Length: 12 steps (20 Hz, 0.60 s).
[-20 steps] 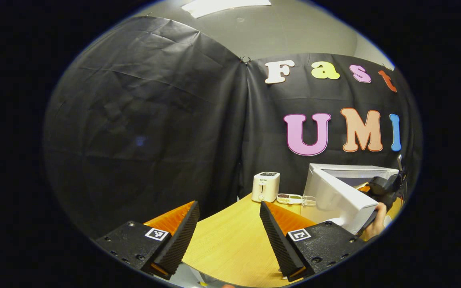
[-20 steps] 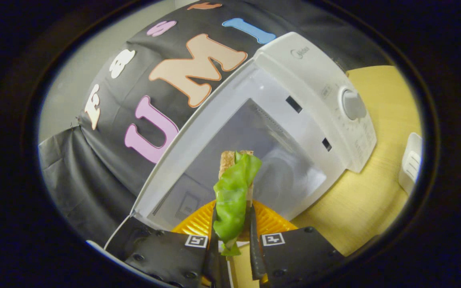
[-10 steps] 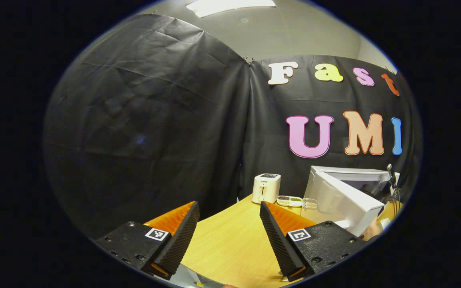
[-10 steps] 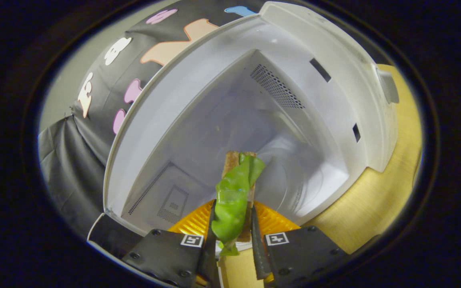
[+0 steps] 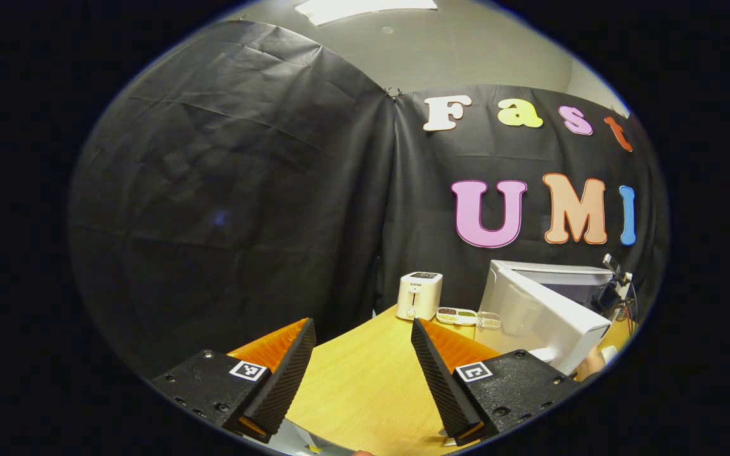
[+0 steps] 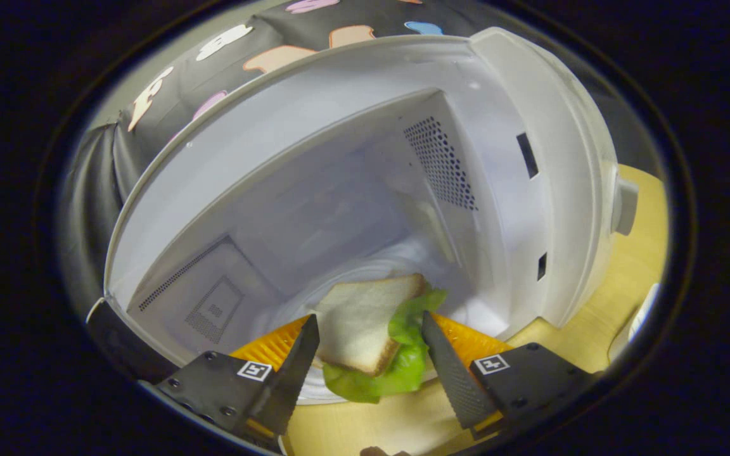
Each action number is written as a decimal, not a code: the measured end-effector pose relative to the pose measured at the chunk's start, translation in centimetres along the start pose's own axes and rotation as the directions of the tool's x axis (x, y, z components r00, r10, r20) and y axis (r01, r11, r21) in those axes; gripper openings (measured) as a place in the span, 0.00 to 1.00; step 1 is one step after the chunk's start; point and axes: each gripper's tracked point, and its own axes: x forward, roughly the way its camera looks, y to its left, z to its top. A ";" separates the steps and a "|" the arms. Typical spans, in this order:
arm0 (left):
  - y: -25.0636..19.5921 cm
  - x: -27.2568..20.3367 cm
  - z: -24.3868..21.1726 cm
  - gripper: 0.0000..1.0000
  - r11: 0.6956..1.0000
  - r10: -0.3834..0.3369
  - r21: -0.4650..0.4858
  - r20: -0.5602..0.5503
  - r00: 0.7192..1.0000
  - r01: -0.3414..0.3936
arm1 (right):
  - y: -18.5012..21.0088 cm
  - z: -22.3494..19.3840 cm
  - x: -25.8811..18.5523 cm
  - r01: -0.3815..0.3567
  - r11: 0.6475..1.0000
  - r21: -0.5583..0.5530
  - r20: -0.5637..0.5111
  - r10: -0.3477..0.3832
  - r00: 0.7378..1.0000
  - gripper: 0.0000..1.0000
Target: Open the microwave oven with the left hand, put the food in, and close the microwave oven.
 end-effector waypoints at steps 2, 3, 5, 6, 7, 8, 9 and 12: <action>0.1 0.1 0.2 0.93 1.000 0.004 0.006 0.005 1.000 -0.004 | -0.5 0.7 -0.2 0.020 0.999 -0.048 0.031 -0.018 0.999 0.90; 0.0 0.0 0.3 0.93 1.000 0.004 0.007 0.006 1.000 -0.005 | -0.6 1.1 -0.2 0.024 0.997 -0.071 0.049 -0.020 0.999 0.90; -0.1 -0.1 0.5 0.88 1.000 0.001 0.004 0.009 1.000 -0.001 | -0.4 1.8 -0.7 0.020 0.995 -0.096 0.080 -0.013 0.997 0.99; -0.2 0.0 0.3 0.88 1.000 -0.001 0.006 0.008 1.000 0.001 | -0.1 2.3 -1.0 0.012 0.994 -0.109 0.102 0.000 0.995 0.90; -0.2 -0.1 0.4 0.93 1.000 -0.002 0.006 0.008 1.000 0.002 | 0.2 2.9 -1.4 0.007 0.992 -0.127 0.124 0.009 0.992 0.90; -0.2 -0.1 0.4 0.93 1.000 -0.002 0.005 0.007 1.000 0.002 | 0.6 3.4 -2.0 -0.003 0.989 -0.148 0.144 0.024 0.989 0.99; -0.2 -0.1 0.3 0.93 1.000 -0.002 0.005 0.008 1.000 0.002 | 1.0 3.9 -2.5 -0.012 0.986 -0.166 0.163 0.039 0.986 0.90; -0.3 -0.3 0.2 0.93 1.000 -0.007 0.007 0.004 1.000 0.007 | 1.7 5.4 -4.4 -0.024 0.977 -0.213 0.209 0.070 0.975 0.90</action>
